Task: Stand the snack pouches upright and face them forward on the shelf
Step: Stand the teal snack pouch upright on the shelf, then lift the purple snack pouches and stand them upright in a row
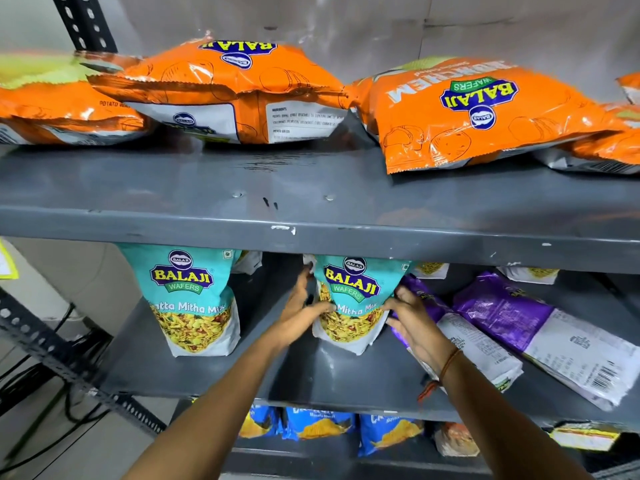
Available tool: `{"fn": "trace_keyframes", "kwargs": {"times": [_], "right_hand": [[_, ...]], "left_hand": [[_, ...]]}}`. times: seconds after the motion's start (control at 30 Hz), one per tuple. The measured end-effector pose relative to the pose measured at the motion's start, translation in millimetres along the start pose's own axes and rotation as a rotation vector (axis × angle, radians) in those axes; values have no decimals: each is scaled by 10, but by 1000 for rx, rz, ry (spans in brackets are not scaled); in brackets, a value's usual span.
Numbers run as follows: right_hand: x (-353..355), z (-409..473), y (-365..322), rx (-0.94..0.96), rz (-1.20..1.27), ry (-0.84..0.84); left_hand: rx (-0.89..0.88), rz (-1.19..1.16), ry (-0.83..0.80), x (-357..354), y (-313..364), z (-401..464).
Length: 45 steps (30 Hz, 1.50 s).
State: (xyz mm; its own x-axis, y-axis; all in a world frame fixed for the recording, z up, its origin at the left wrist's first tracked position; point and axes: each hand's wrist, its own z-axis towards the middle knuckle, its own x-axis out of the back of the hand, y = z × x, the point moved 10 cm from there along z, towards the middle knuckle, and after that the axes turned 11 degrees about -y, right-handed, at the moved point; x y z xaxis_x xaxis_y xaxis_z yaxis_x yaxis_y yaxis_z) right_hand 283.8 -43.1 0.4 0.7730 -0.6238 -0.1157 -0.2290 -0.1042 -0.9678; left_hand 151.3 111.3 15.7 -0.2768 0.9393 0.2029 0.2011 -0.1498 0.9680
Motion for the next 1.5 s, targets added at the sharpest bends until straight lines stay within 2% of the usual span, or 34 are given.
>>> {"fn": "trace_keyframes", "kwargs": {"times": [0.1,0.37,0.57,0.63,0.7,0.73,0.87,0.97,1.1,1.2,1.33,1.4,1.5], "right_hand": [[10,104,-38,-16,6,25],[-98,212,89,-59,-48,7],[-133,52,-2,-53,-136,-36],[-33,-66,-85,-15,-209,1],[178,-226,-214,84,-256,109],[315,-319,-292,136,-285,155],[1026,-663,-403,146,-385,313],[1625,-846,-311,43,-499,425],[2036,-746,68,-260,-713,229],[2123,-610,156,-293,-683,186],[2113,-389,181,-244,-802,156],[2112,-330,238,-236,-720,127],[2172,-342,260,-175,-574,171]], "left_hand": [[21,-80,-39,-34,-108,39],[-61,-148,240,145,-292,-184],[-10,-103,240,151,-176,-269],[-46,-76,405,151,-77,-446],[-107,-90,614,21,-42,-729],[-125,-118,648,-140,-55,-820],[-76,-259,488,-945,-164,-697],[124,-359,305,-1415,-301,-399],[381,-450,172,-1835,-532,-185],[464,-530,176,-2024,-635,-52],[464,-546,282,-2106,-690,84],[460,-487,381,-2052,-696,79],[467,-315,525,-1925,-636,0]]}}
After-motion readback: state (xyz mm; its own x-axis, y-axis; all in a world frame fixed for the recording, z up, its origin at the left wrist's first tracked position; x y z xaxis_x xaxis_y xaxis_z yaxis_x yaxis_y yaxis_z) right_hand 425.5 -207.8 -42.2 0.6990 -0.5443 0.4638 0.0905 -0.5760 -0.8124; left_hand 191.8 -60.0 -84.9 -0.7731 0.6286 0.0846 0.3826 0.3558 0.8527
